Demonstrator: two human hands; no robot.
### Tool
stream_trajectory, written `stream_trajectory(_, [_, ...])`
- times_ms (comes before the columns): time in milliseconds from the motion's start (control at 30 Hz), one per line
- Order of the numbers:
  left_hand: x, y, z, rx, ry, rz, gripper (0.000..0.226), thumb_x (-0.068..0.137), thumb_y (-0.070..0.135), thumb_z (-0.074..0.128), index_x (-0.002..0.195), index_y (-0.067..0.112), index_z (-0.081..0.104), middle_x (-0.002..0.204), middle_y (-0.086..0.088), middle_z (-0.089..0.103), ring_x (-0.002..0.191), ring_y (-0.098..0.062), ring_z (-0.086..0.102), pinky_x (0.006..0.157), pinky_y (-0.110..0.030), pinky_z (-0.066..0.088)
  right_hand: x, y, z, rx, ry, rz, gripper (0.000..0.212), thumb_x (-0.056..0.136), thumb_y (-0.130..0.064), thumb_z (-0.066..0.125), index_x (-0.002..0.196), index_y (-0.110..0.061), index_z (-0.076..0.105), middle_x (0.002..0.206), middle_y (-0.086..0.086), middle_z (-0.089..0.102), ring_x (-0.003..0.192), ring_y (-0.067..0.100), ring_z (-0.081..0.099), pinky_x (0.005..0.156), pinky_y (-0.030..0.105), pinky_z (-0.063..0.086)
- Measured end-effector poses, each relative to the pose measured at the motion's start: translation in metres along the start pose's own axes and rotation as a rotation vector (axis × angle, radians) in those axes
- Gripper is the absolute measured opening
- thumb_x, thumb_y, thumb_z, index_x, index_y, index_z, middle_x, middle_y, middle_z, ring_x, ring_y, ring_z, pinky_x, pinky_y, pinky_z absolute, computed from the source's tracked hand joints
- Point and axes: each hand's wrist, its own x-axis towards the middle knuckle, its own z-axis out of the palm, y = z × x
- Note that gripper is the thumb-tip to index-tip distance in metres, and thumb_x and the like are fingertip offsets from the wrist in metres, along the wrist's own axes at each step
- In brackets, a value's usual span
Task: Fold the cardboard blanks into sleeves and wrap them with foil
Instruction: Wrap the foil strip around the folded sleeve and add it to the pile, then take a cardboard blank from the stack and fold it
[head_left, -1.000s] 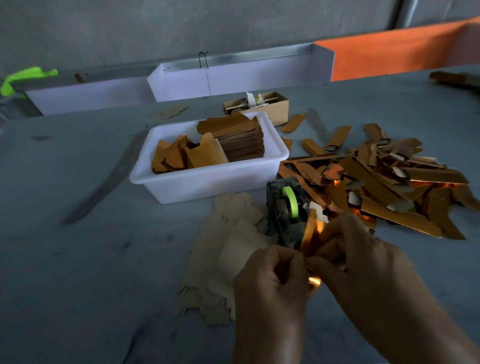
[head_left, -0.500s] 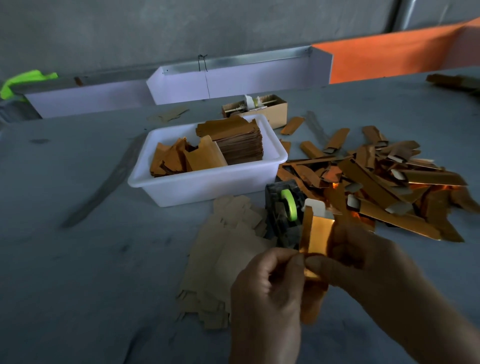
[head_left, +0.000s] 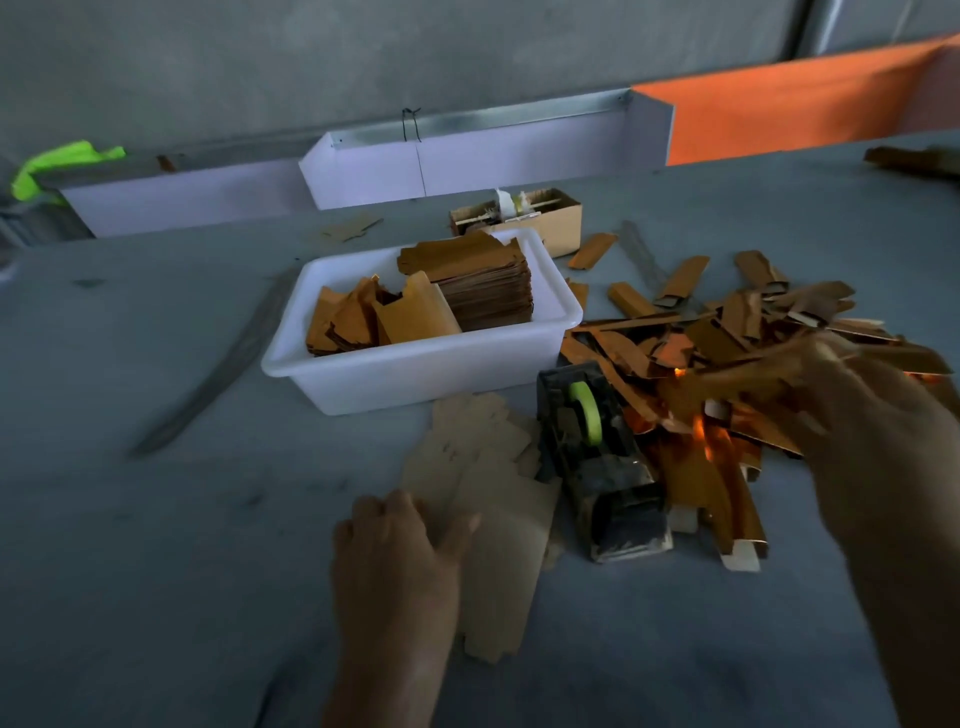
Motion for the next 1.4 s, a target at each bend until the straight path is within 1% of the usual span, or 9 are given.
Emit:
stream_trajectory(133, [0.012, -0.005, 0.005, -0.264, -0.089, -0.053, 0.036, 0.076, 0.046, 0.073, 0.09, 0.016, 0.06, 0.095, -0.006, 0.062, 0.095, -0.027, 0.058, 0.084, -0.037, 0.047, -0.009, 0.012, 0.004, 0.001, 0.045, 0.071, 0.014, 0.092, -0.022, 0.053, 0.087, -0.034, 0.06, 0.087, -0.006, 0.061, 0.081, 0.014, 0.058, 0.085, 0.048, 0.047])
stream_trajectory(533, [0.017, -0.018, 0.006, -0.641, 0.016, -0.066, 0.018, 0.079, 0.025, 0.074, 0.064, 0.018, 0.068, 0.056, 0.01, 0.063, 0.058, -0.01, 0.056, 0.059, -0.031, 0.042, -0.036, 0.016, 0.031, -0.139, -0.145, 0.037, 0.018, 0.091, -0.014, 0.054, 0.097, -0.026, 0.066, 0.081, -0.005, 0.066, 0.075, 0.011, 0.061, 0.061, 0.025, 0.042])
stream_trajectory(733, [0.006, -0.009, -0.017, -0.515, 0.168, 0.164, 0.011, 0.088, 0.016, 0.062, 0.088, 0.015, 0.073, 0.087, -0.007, 0.065, 0.089, -0.026, 0.059, 0.079, -0.032, 0.04, -0.047, 0.012, 0.035, -0.588, -0.01, -0.443, 0.021, 0.085, -0.014, 0.062, 0.105, -0.017, 0.068, 0.125, 0.001, 0.057, 0.116, 0.021, 0.051, 0.085, 0.031, 0.041])
stream_trajectory(867, [-0.009, 0.011, -0.04, -0.237, 0.276, 0.506, 0.019, 0.089, 0.015, 0.055, 0.086, 0.018, 0.073, 0.08, 0.0, 0.057, 0.082, -0.027, 0.057, 0.073, -0.043, 0.047, -0.068, -0.007, 0.054, -0.641, -0.221, -0.874, 0.028, 0.084, -0.021, 0.063, 0.11, -0.012, 0.068, 0.119, -0.001, 0.063, 0.121, 0.021, 0.051, 0.097, 0.035, 0.044])
stream_trajectory(967, [-0.018, 0.025, -0.047, -0.16, 0.363, 0.694, 0.016, 0.075, 0.012, 0.06, 0.08, 0.021, 0.072, 0.079, 0.002, 0.059, 0.076, -0.025, 0.059, 0.069, -0.045, 0.051, -0.08, -0.011, 0.07, -0.682, -0.29, -0.971, 0.028, 0.085, -0.027, 0.053, 0.103, -0.015, 0.071, 0.097, -0.001, 0.069, 0.096, 0.017, 0.061, 0.083, 0.032, 0.05])
stream_trajectory(1067, [-0.024, 0.029, -0.046, -0.291, 0.511, 0.541, 0.024, 0.083, 0.032, 0.066, 0.102, 0.018, 0.071, 0.106, -0.006, 0.06, 0.1, -0.029, 0.059, 0.09, -0.043, 0.049, -0.079, -0.012, 0.068, -0.509, -0.278, -0.671, 0.013, 0.084, -0.021, 0.06, 0.083, -0.027, 0.072, 0.081, -0.013, 0.066, 0.074, 0.001, 0.057, 0.063, 0.005, 0.042])
stream_trajectory(1133, [-0.023, 0.026, -0.047, -0.494, 0.547, 0.256, 0.057, 0.073, 0.04, 0.074, 0.124, 0.021, 0.059, 0.123, -0.001, 0.052, 0.116, -0.021, 0.051, 0.098, -0.031, 0.04, -0.072, -0.006, 0.066, -0.268, -0.313, -0.297, 0.013, 0.082, -0.021, 0.067, 0.074, -0.031, 0.069, 0.072, -0.016, 0.064, 0.073, 0.003, 0.057, 0.055, 0.011, 0.042])
stream_trajectory(1300, [-0.017, 0.024, -0.04, -1.356, -0.248, -0.096, 0.073, 0.051, 0.033, 0.089, 0.116, 0.014, 0.063, 0.1, -0.001, 0.074, 0.093, -0.019, 0.071, 0.087, -0.041, 0.052, -0.072, 0.002, 0.062, 0.097, -0.372, 0.147, 0.015, 0.07, -0.033, 0.069, 0.072, -0.018, 0.069, 0.074, -0.006, 0.06, 0.073, 0.02, 0.053, 0.045, 0.022, 0.046])
stream_trajectory(1400, [-0.022, 0.031, -0.023, -1.412, -0.361, -0.108, 0.048, 0.054, 0.019, 0.087, 0.099, 0.007, 0.073, 0.095, -0.013, 0.074, 0.091, -0.033, 0.07, 0.086, -0.046, 0.053, -0.077, 0.005, 0.061, 0.06, -0.429, 0.171, 0.022, 0.064, -0.044, 0.064, 0.074, -0.025, 0.07, 0.078, -0.006, 0.063, 0.083, 0.021, 0.056, 0.062, 0.037, 0.054])
